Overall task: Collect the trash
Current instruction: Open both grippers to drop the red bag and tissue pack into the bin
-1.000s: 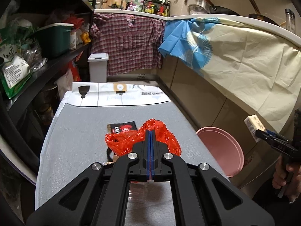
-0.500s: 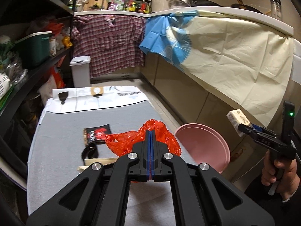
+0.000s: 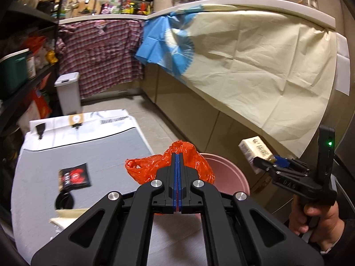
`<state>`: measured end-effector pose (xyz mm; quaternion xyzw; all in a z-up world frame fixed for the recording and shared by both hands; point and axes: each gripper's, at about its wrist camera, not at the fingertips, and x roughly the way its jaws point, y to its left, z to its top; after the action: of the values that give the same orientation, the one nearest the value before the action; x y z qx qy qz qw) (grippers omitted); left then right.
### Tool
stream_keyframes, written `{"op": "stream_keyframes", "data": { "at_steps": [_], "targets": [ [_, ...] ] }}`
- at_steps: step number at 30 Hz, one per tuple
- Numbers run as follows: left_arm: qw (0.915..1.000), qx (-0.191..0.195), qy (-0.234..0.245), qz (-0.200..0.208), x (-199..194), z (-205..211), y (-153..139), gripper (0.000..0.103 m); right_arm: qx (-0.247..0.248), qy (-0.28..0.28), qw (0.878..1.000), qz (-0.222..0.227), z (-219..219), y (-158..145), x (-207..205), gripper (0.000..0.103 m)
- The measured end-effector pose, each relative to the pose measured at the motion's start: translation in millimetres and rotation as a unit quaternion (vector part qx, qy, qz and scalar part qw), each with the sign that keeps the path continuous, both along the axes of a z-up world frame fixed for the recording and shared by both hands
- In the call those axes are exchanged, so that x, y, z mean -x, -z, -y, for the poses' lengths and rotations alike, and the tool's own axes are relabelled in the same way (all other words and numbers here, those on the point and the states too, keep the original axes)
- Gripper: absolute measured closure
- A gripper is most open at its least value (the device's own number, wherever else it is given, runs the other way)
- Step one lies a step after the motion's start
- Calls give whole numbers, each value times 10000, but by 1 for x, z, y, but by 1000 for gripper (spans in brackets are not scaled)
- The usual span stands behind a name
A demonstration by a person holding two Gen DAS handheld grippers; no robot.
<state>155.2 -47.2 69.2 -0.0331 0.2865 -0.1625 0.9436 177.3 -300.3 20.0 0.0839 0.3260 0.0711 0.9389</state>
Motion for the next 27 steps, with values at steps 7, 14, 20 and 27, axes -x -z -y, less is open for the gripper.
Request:
{"op": "stream_keyframes", "data": {
  "at_steps": [7, 14, 20, 27],
  "targets": [
    [9997, 39, 206, -151, -29, 33, 11, 103, 53, 95, 9999, -53, 4, 5, -8, 50],
    [9987, -77, 441, -255, -52, 62, 28, 103, 15, 225, 9995, -218, 12, 15, -21, 50],
    [9960, -109, 538, -704, -71, 71, 49, 103, 78, 352, 9986, -391, 15, 25, -33, 46],
    [9959, 37, 422, -797, -70, 60, 56, 95, 122, 309, 9986, -404, 11, 28, -36, 42]
  ]
}}
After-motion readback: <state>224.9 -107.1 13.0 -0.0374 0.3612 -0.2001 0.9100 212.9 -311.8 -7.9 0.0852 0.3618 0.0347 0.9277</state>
